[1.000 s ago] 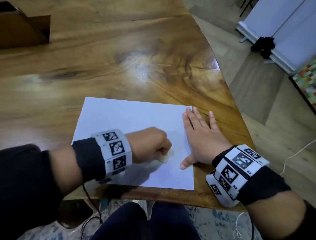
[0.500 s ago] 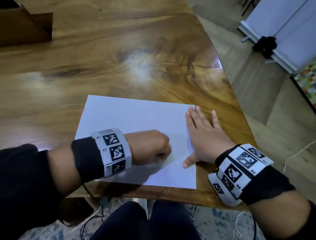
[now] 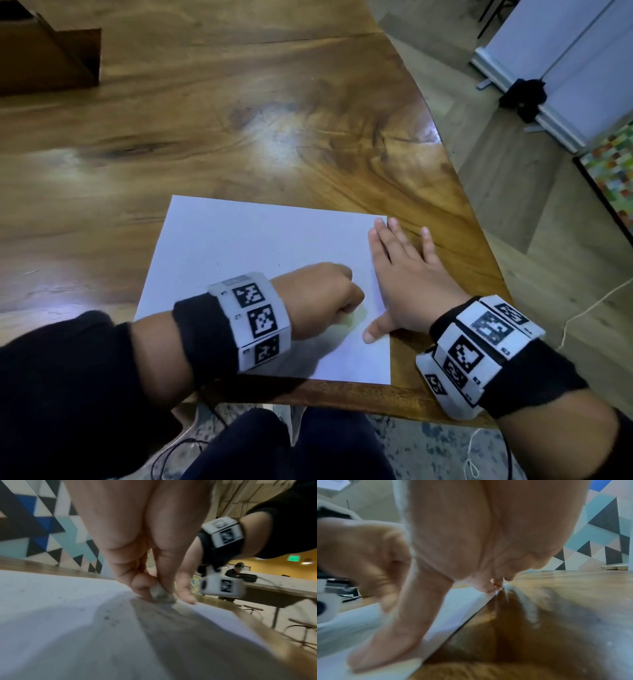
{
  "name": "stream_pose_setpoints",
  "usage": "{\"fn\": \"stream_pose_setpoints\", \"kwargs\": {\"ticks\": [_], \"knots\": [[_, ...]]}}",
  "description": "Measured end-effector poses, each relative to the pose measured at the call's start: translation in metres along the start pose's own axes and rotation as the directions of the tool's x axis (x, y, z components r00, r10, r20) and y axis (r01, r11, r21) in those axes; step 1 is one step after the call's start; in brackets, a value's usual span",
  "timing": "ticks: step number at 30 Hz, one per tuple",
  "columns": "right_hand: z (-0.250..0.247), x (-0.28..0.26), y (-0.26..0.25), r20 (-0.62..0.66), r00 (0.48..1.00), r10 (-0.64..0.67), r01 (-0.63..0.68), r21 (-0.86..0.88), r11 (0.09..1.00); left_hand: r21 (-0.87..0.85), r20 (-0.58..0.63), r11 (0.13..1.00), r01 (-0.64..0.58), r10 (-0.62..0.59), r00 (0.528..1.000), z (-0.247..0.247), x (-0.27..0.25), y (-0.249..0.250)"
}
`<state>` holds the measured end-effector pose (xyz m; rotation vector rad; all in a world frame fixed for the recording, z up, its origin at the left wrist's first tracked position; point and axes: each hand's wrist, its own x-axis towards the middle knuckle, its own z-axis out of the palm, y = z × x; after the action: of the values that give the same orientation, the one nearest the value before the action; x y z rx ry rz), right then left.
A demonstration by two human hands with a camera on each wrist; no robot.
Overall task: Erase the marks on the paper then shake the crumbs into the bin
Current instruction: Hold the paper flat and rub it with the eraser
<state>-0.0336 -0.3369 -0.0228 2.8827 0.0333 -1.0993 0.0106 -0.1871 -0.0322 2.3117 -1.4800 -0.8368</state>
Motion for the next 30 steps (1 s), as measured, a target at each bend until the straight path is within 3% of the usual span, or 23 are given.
{"fn": "stream_pose_setpoints", "kwargs": {"ticks": [4, 8, 15, 24, 26, 30], "knots": [[0.001, 0.000, 0.002, -0.001, 1.000, -0.014, 0.014, 0.014, 1.000, -0.058, 0.169, 0.998, -0.016, 0.026, 0.985, 0.006, -0.018, 0.000], [0.001, 0.001, 0.006, 0.023, 0.999, -0.035, 0.035, 0.009, 0.999, -0.032, 0.022, 0.999, 0.026, -0.026, 0.999, -0.002, -0.001, -0.005], [0.003, 0.003, 0.008, 0.057, 0.998, -0.034, 0.034, -0.015, 0.999, -0.107, -0.144, 0.988, 0.112, -0.127, 0.981, -0.005, 0.028, 0.005], [0.003, 0.003, 0.009, 0.069, 0.997, -0.034, 0.034, -0.001, 0.999, -0.080, -0.137, 0.990, 0.116, -0.127, 0.982, -0.006, 0.029, 0.012], [0.004, 0.003, 0.010, 0.054, 0.998, -0.041, 0.041, 0.006, 0.999, -0.067, -0.093, 0.995, 0.080, -0.086, 0.992, -0.003, 0.026, 0.017], [0.004, 0.001, 0.010, 0.028, 0.998, -0.052, 0.052, 0.004, 0.999, -0.011, 0.133, 0.999, -0.035, 0.036, 0.990, 0.008, 0.008, 0.022]]}}
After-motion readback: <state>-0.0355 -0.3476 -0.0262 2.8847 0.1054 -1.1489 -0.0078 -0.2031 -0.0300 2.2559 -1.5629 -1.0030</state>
